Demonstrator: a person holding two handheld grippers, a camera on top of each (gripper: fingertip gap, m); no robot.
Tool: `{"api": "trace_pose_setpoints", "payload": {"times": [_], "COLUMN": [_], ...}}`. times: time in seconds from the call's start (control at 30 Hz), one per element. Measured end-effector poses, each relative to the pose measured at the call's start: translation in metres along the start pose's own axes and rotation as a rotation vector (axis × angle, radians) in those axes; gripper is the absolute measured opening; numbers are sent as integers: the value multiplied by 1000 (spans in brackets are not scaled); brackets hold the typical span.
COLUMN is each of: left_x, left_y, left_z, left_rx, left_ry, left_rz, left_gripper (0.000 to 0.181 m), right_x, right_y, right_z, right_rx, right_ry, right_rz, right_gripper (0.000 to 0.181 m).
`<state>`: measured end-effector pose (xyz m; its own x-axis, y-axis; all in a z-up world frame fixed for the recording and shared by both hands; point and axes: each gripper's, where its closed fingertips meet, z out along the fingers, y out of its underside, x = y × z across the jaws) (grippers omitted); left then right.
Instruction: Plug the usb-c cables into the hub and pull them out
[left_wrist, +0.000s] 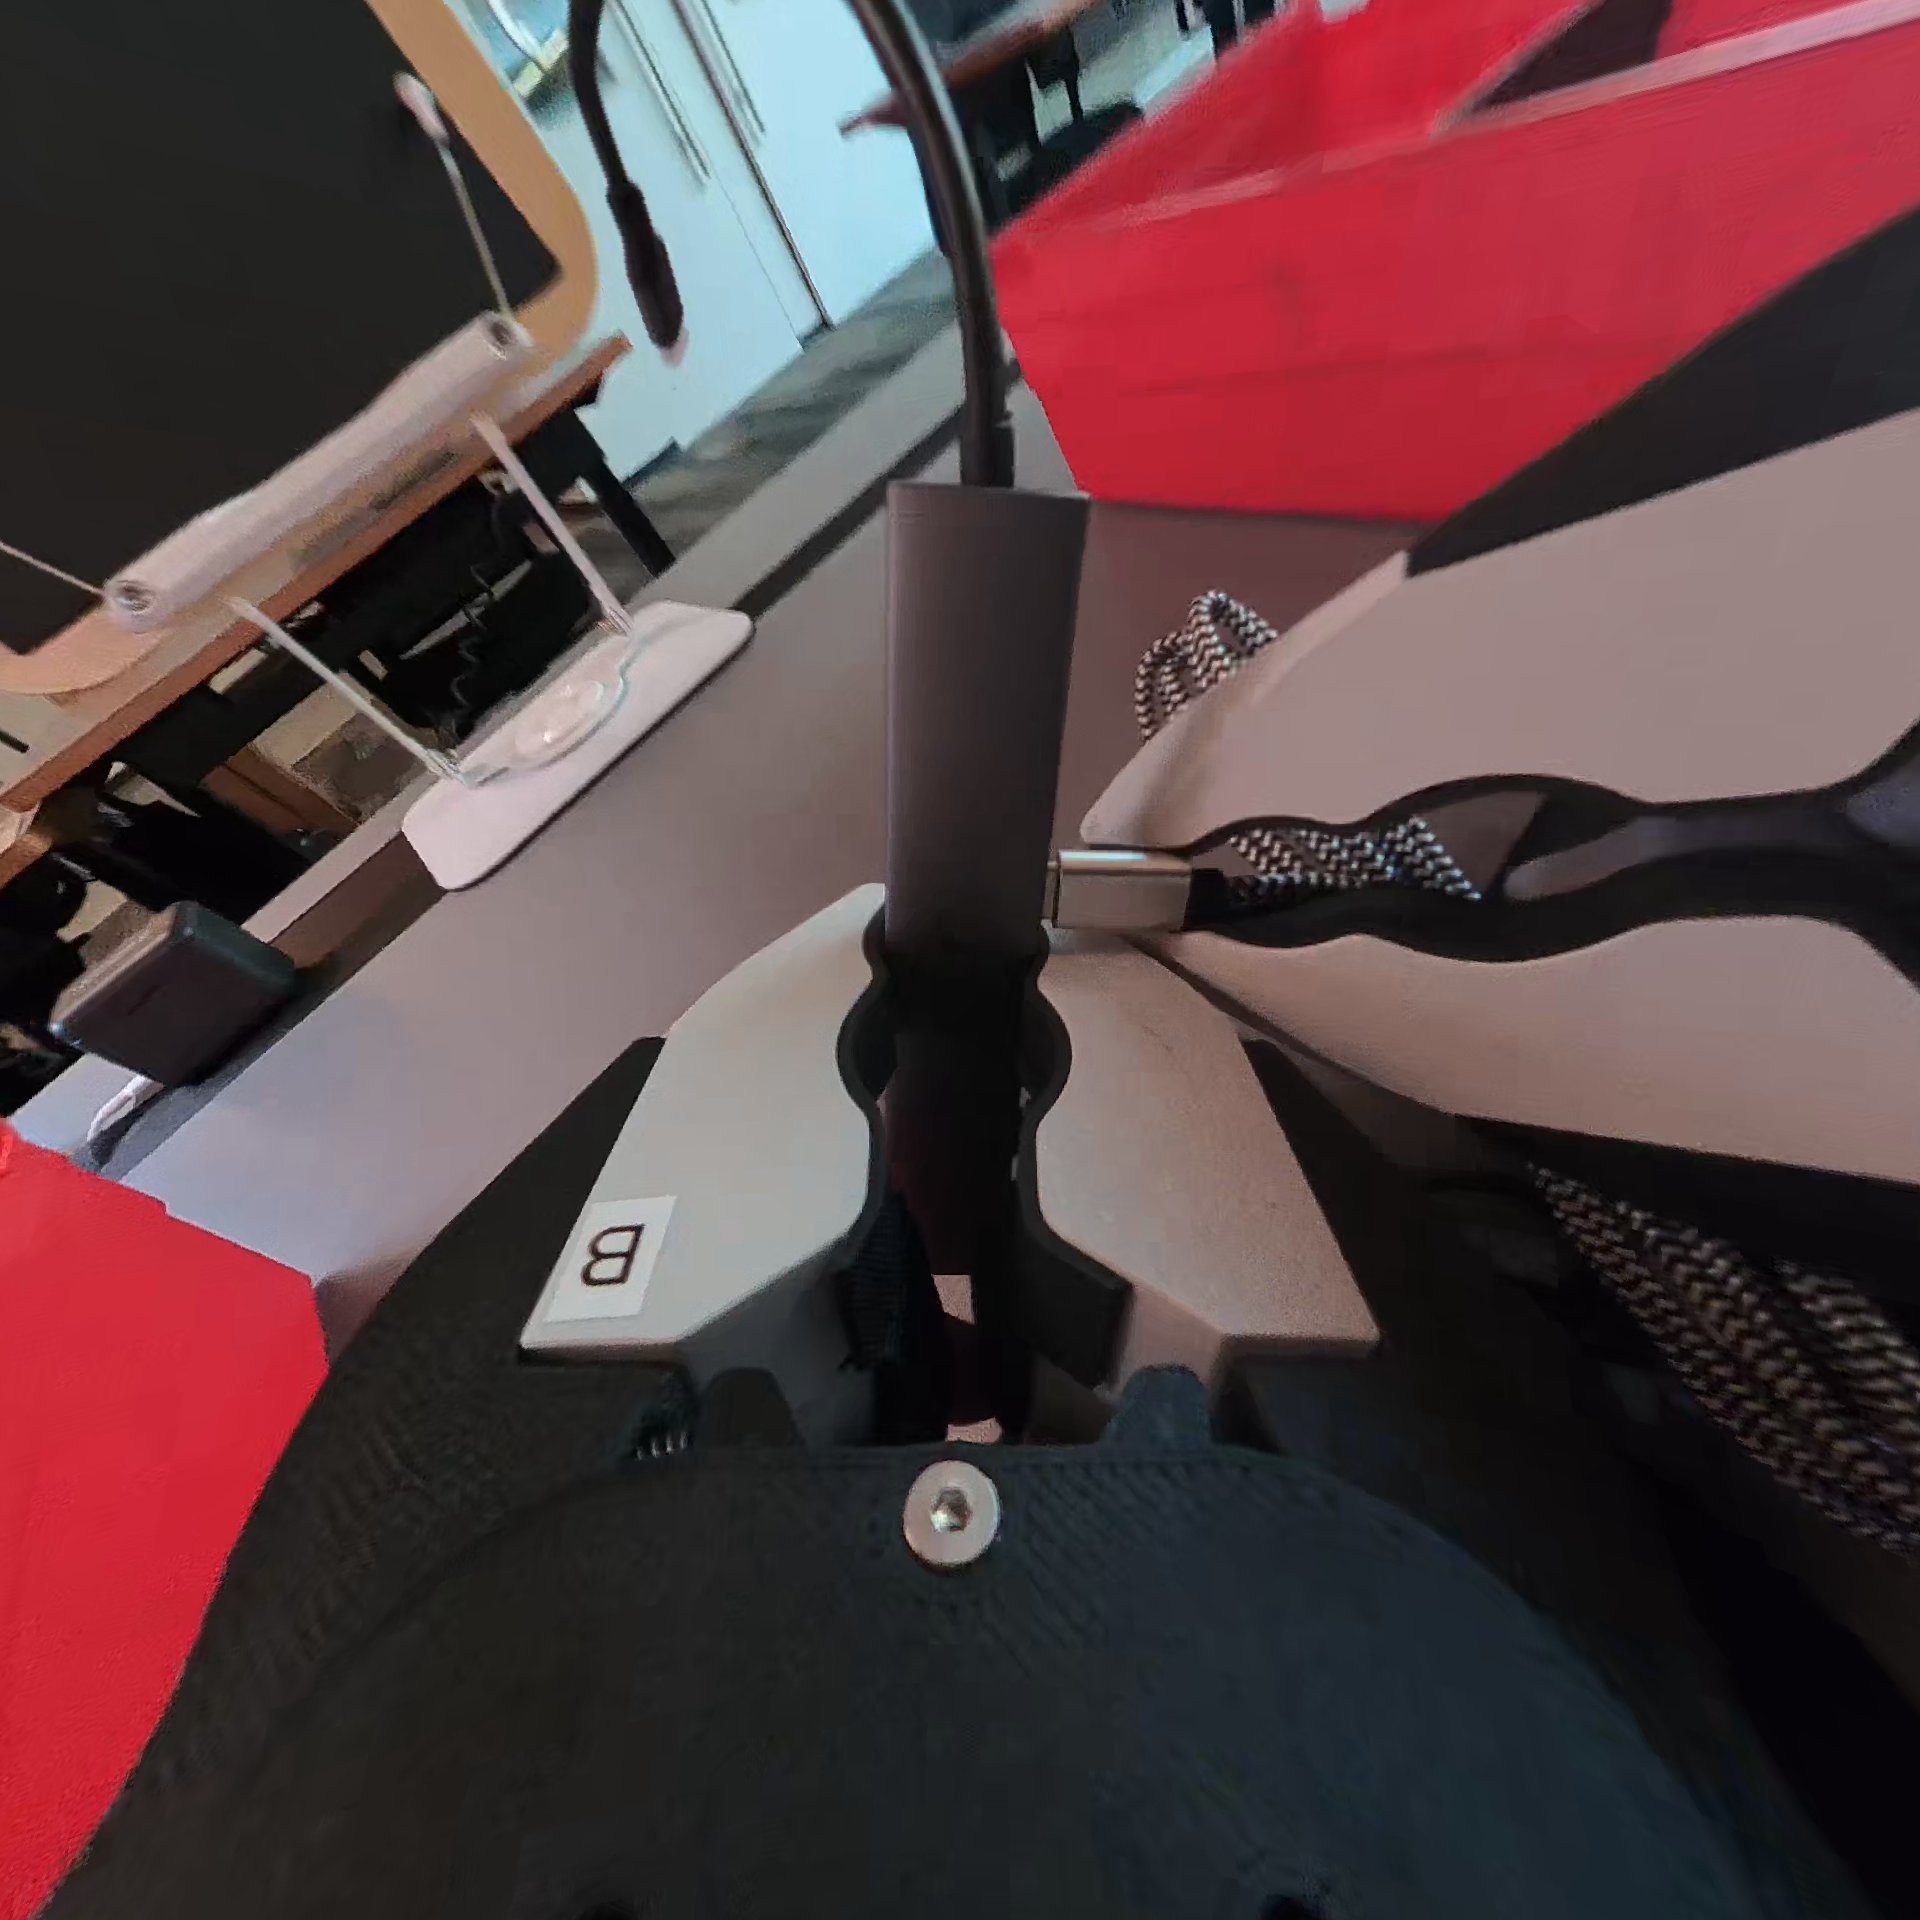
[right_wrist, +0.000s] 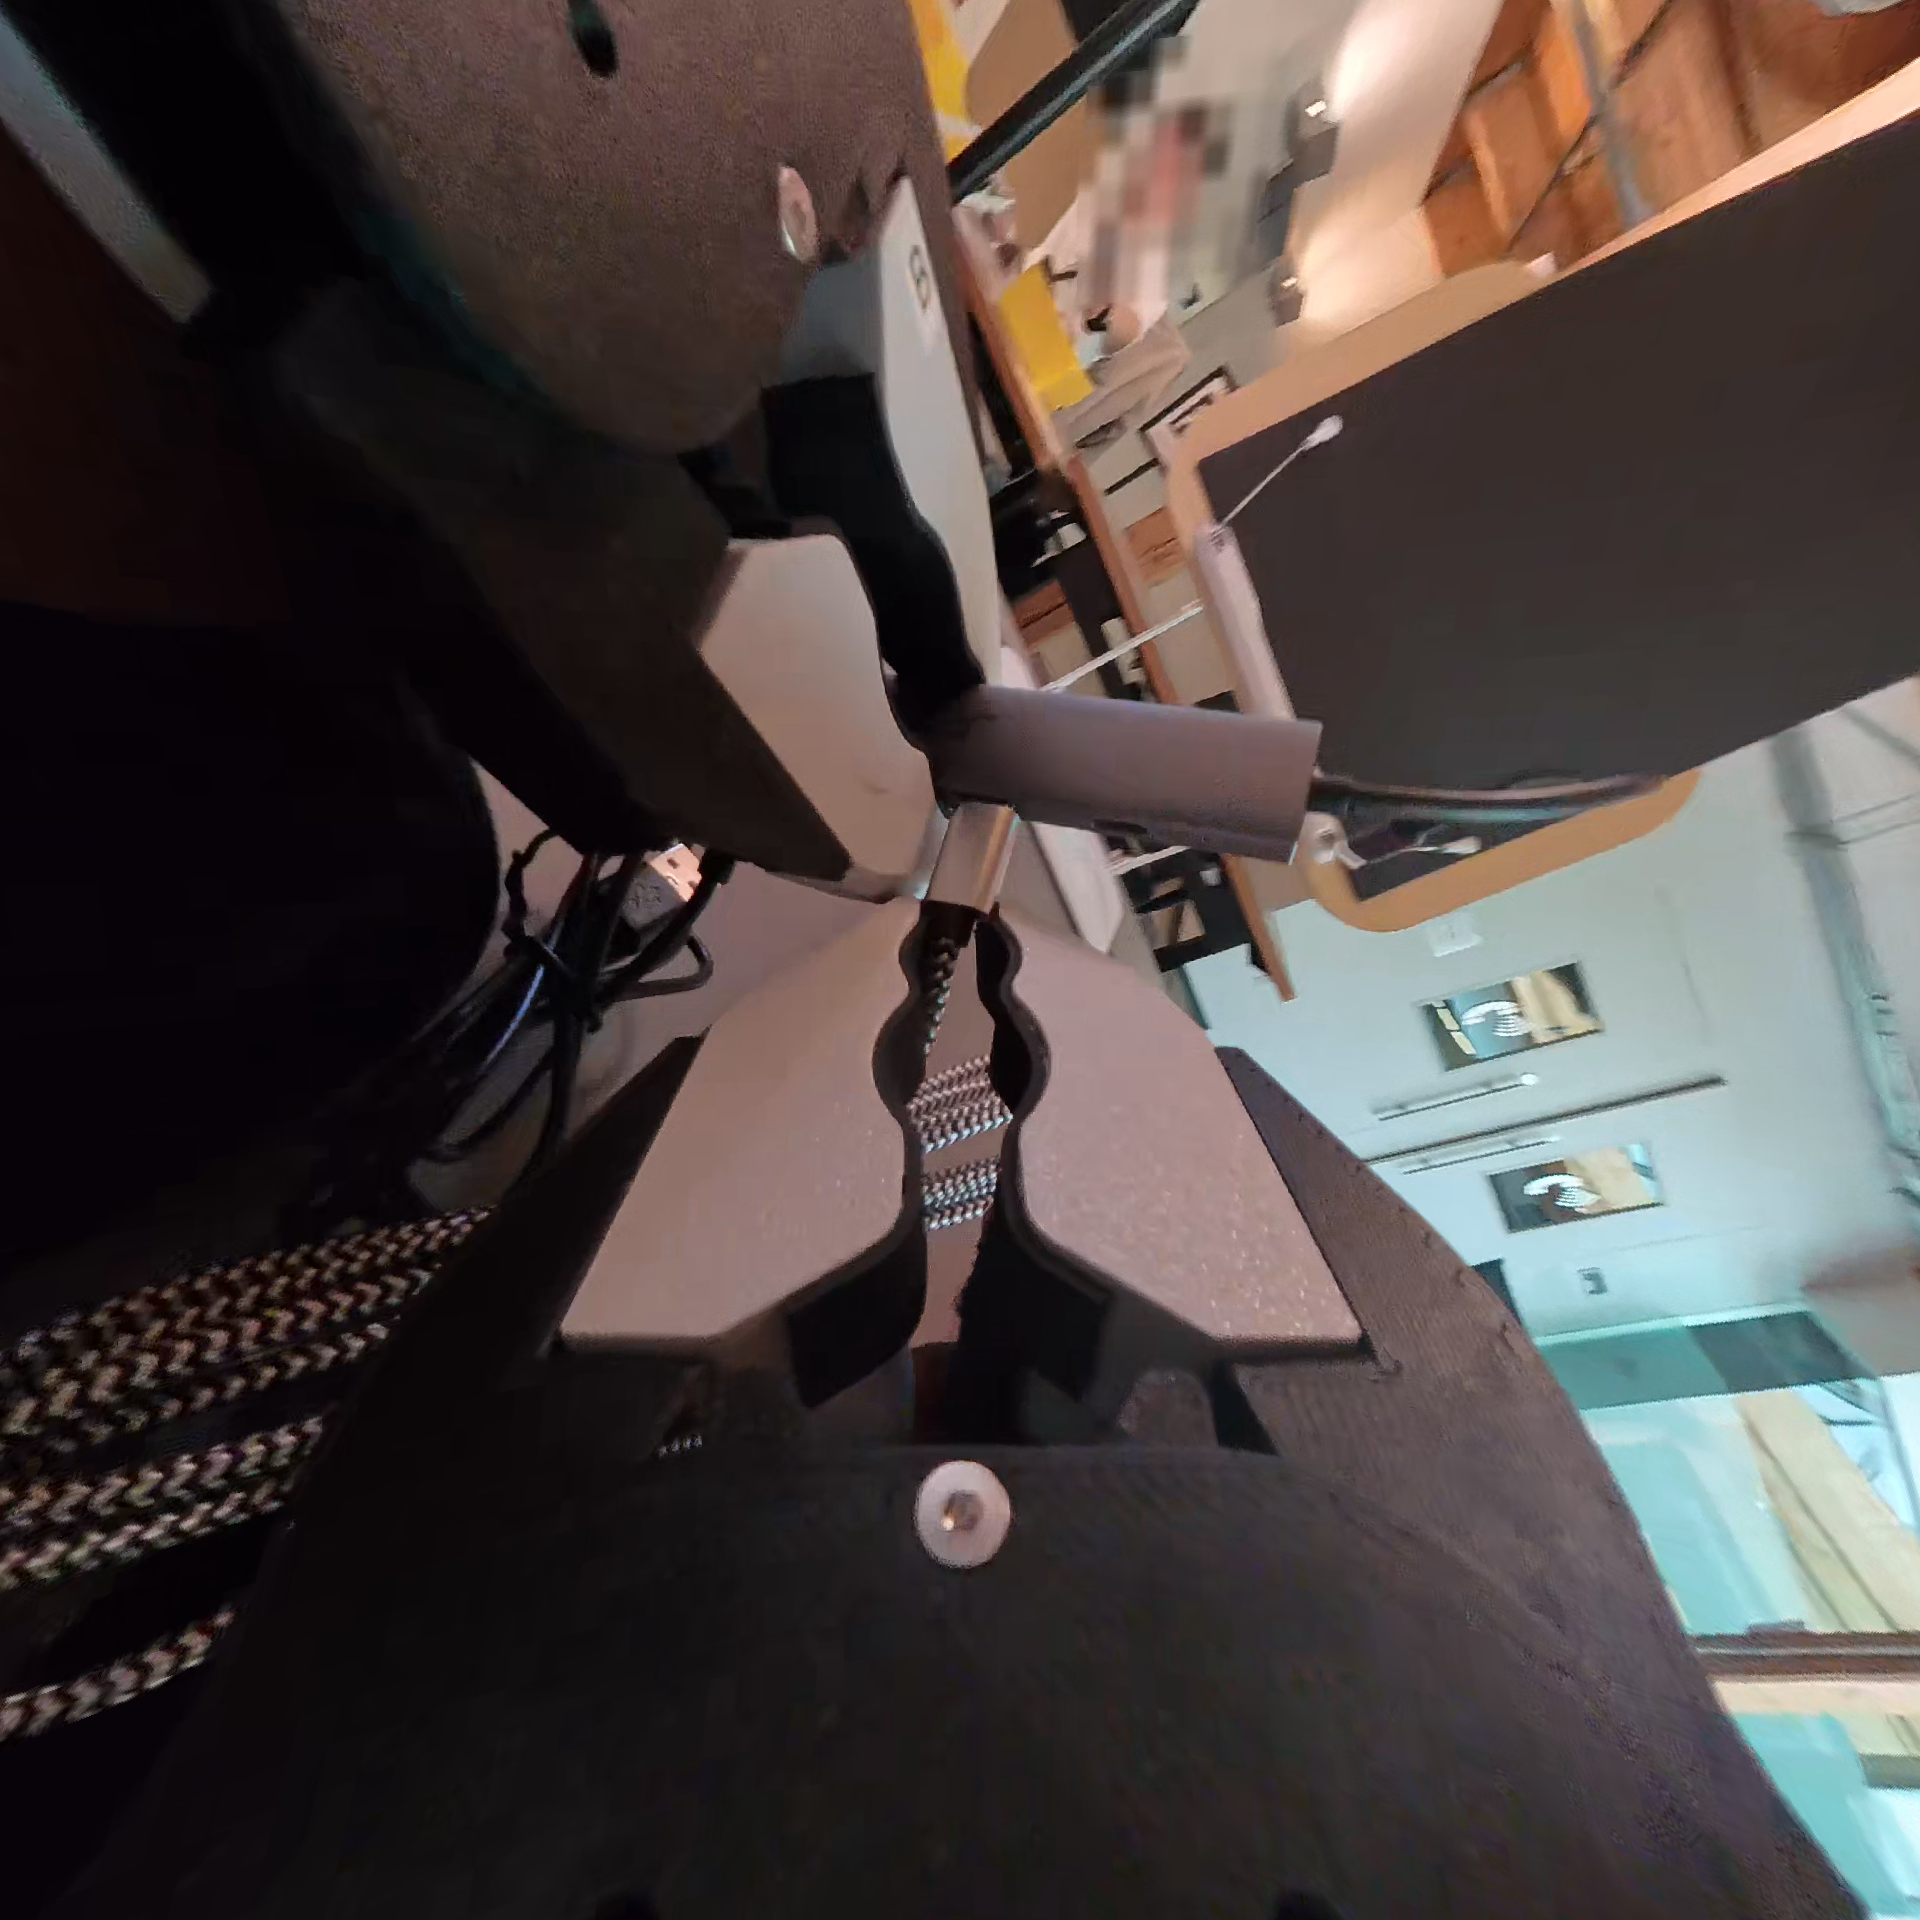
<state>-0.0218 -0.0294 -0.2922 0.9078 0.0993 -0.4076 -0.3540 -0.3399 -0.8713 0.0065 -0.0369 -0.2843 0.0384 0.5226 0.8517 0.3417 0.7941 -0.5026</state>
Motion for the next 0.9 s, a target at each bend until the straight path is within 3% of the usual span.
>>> {"api": "trace_pose_setpoints", "payload": {"times": [0.13,0.2,0.47,0.53,0.63,0.7,0.8,0.9], "left_x": [-19,-14,-15,-10,-8,-9,-9,-1], "left_y": [-5,-9,-13,-14,-14,-13,-13,-14], "left_z": [-8,-5,-7,-5,-4,-5,-6,-6], "left_rx": [84,76,146,126,108,103,107,111], "left_ry": [0,-19,63,61,48,36,9,16], "left_rz": [-184,-124,-246,-171,-116,-121,-79,3], "left_gripper": [18,18,18,18,17,17,16,16], "right_x": [-8,-5,-2,-3,-2,13,41,49], "right_y": [-4,2,-12,-6,-1,-7,-29,-29], "right_z": [-6,-10,-23,-25,-24,-30,-49,-46], "right_rx": [58,61,158,152,225,326,575,636], "right_ry": [26,25,-22,-77,-269,-368,-487,-531], "right_rz": [16,26,35,80,370,591,946,1208], "right_gripper": [0,0,0,0,6,31,38,36]}}
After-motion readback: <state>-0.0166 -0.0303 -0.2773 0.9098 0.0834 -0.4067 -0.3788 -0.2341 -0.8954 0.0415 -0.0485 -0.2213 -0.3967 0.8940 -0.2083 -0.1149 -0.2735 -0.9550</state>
